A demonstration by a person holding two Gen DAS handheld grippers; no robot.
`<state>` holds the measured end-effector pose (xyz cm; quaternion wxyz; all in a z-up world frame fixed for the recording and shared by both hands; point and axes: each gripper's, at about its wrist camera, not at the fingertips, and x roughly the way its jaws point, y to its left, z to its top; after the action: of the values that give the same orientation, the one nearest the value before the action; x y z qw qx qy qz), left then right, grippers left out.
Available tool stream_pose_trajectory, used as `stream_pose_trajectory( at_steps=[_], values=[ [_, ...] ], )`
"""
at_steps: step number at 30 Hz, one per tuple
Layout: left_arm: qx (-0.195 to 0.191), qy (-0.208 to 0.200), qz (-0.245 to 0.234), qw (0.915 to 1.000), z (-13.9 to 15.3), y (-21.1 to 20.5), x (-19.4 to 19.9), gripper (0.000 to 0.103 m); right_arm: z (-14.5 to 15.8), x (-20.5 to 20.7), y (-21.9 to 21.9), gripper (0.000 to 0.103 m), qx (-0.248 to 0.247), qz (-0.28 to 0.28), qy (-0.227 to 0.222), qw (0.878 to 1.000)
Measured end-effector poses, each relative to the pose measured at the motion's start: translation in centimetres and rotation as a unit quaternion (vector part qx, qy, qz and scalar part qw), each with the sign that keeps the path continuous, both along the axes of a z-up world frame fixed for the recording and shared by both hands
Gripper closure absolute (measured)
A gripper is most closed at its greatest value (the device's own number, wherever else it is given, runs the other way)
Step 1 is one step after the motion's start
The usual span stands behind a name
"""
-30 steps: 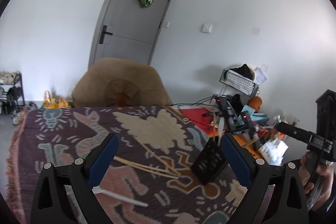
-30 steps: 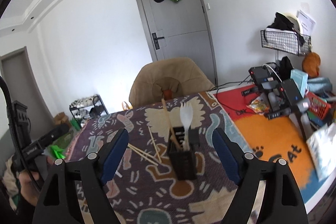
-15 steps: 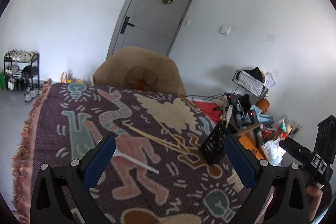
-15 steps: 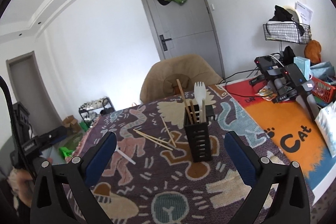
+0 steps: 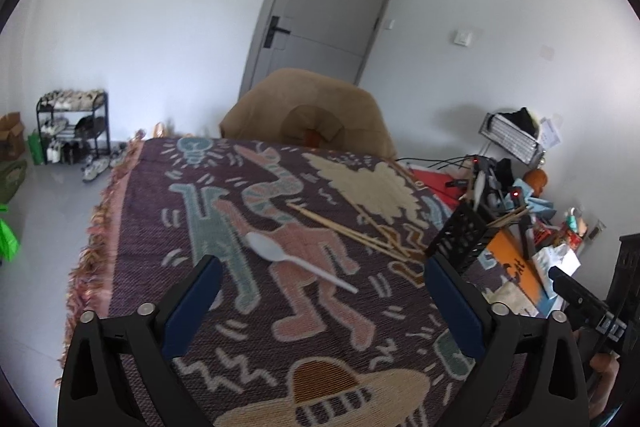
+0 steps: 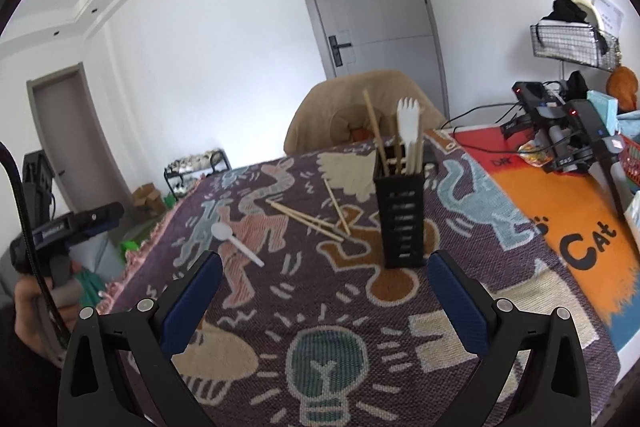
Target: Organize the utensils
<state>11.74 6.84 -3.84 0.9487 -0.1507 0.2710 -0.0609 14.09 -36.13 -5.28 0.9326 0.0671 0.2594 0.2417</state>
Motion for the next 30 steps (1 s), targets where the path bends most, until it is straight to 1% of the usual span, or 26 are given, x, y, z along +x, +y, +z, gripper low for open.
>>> stream_pose_trajectory(
  at_steps=[2,4,8,9,11,13,14,16,18,19,22,24,30],
  values=[
    [0.001,0.009,0.01,0.9999,-0.5,0.6,0.1,0.011,-0.8,0.4,0.6,0.001,-0.005,0.004,0.009,1.0],
    [-0.01,0.021,0.016,0.9996,-1.1,1.3,0.5,0.019,-1.4,0.8,1.1,0.001,-0.011,0.01,0.017,1.0],
    [-0.025,0.04,0.023,0.9986,-2.3,1.9,1.5,0.024,-2.8,1.7,1.8,0.005,-0.016,0.018,0.033,0.999],
    [-0.028,0.044,0.023,0.9983,-2.6,2.0,1.8,0.027,-3.1,2.0,1.9,0.006,-0.017,0.018,0.037,0.999],
    [-0.041,0.057,0.027,0.9972,-3.3,2.4,2.9,0.034,-3.8,2.5,2.2,0.011,-0.018,0.018,0.047,0.999],
    [-0.052,0.072,0.034,0.9955,-4.0,2.7,4.1,0.043,-4.4,3.1,2.5,0.02,-0.022,0.017,0.055,0.998],
    [-0.058,0.08,0.036,0.9945,-4.4,2.8,4.9,0.044,-4.7,3.4,2.8,0.024,-0.026,0.017,0.06,0.998],
    [-0.068,0.092,0.043,0.9925,-5.0,2.9,6.2,0.046,-5.1,3.8,3.3,0.025,-0.035,0.016,0.063,0.997],
    [-0.064,0.107,0.055,0.9907,-5.6,2.9,7.5,0.047,-5.3,4.2,3.7,0.026,-0.042,0.018,0.063,0.997],
    [-0.065,0.111,0.059,0.9899,-5.8,2.9,8.0,0.05,-5.4,4.3,4.0,0.028,-0.047,0.02,0.063,0.997],
    [-0.08,0.132,0.058,0.9864,-7.1,3.0,9.8,0.055,-5.5,4.8,4.9,0.032,-0.064,0.021,0.062,0.996],
    [-0.077,0.142,0.063,0.9849,-7.6,3.1,10.7,0.059,-5.4,5.1,5.5,0.032,-0.07,0.025,0.06,0.995],
    [-0.094,0.169,0.07,0.9787,-9.3,3.5,13.3,0.063,-5.0,6.4,7.5,0.033,-0.092,0.036,0.058,0.993]
  ],
)
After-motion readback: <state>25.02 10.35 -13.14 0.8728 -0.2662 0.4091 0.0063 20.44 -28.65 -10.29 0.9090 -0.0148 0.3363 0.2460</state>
